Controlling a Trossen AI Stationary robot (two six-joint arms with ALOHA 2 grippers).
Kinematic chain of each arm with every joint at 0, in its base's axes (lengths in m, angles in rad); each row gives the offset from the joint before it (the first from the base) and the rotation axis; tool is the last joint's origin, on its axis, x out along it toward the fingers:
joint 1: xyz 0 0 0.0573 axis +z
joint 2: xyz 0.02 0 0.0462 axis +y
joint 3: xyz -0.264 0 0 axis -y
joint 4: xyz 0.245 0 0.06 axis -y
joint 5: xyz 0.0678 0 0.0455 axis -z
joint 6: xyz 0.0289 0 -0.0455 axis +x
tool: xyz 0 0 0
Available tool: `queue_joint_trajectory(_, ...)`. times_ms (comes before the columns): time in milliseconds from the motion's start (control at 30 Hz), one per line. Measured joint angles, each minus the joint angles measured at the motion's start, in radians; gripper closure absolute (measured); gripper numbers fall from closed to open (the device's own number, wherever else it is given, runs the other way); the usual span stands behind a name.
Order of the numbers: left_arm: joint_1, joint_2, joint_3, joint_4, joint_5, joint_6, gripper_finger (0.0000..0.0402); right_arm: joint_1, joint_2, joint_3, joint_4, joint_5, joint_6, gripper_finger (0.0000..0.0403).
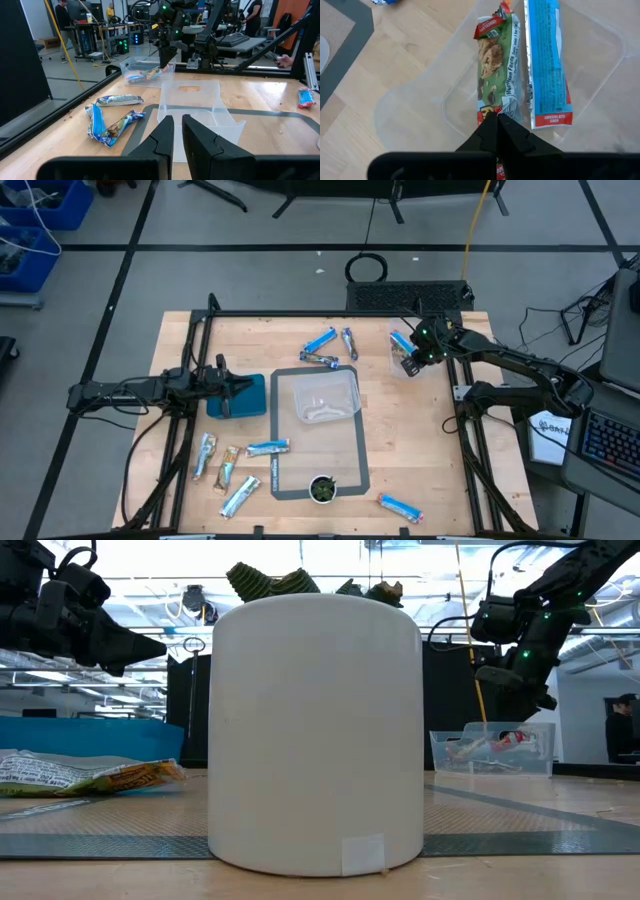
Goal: Pick and place Granola Bars by type
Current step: Put the red granola bar into the right transparent bin
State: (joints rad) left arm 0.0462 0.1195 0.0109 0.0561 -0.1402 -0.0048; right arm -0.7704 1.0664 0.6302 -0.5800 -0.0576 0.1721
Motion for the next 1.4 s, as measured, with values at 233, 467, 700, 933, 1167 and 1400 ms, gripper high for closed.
queue_joint_trajectory(233, 0.000, 0.000, 0.000, 0.000, 0.000, 0.000, 0.0360, 0.000, 0.000, 0.000, 0.000, -0.056, 0.000, 0.0403)
queue_joint_trajectory(467, 0.000, 0.000, 0.000, 0.000, 0.000, 0.000, 0.0360, 0.000, 0.000, 0.000, 0.000, -0.077, 0.000, 0.0403)
queue_joint_trajectory(700, 0.000, 0.000, 0.000, 0.000, 0.000, 0.000, 0.0360, 0.000, 0.000, 0.000, 0.008, -0.076, 0.000, 0.0403)
queue_joint_trajectory(933, 0.000, 0.000, 0.000, 0.000, 0.000, 0.000, 0.0360, 0.000, 0.000, 0.000, 0.032, -0.076, 0.000, 0.0403)
queue_joint_trajectory(1167, 0.000, 0.000, 0.000, 0.000, 0.000, 0.000, 0.0360, 0.000, 0.000, 0.000, 0.031, -0.076, 0.000, 0.0402)
queue_joint_trajectory(1400, 0.000, 0.000, 0.000, 0.000, 0.000, 0.000, 0.0360, 0.000, 0.000, 0.000, 0.031, -0.075, 0.011, 0.0356)
